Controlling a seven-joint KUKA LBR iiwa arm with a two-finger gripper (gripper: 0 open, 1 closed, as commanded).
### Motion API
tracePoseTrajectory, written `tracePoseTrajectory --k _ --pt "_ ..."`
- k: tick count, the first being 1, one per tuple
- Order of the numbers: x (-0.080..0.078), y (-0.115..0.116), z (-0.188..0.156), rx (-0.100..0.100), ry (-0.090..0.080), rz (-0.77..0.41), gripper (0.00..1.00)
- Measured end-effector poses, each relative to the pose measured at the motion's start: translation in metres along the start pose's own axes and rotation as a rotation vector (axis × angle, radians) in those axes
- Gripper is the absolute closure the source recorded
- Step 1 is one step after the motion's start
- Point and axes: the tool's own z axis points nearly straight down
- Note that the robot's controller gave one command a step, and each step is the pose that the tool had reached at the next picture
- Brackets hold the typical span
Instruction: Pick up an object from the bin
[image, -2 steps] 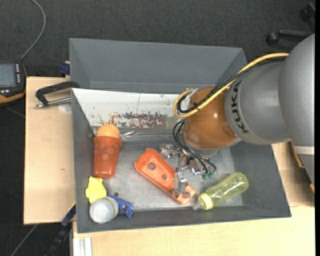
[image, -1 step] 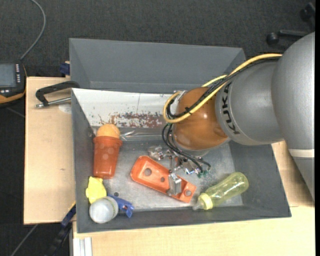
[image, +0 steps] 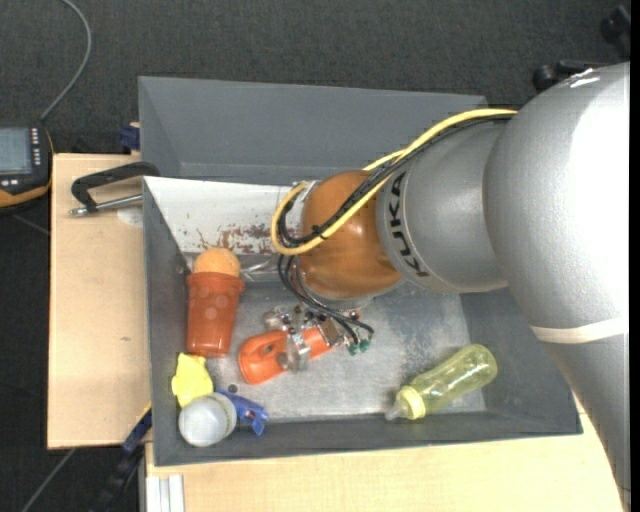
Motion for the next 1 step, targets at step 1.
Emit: tracePoseTrajectory --k 1 --pt "0.0 0.0 0.0 0.0 0.0 0.0 1.0"
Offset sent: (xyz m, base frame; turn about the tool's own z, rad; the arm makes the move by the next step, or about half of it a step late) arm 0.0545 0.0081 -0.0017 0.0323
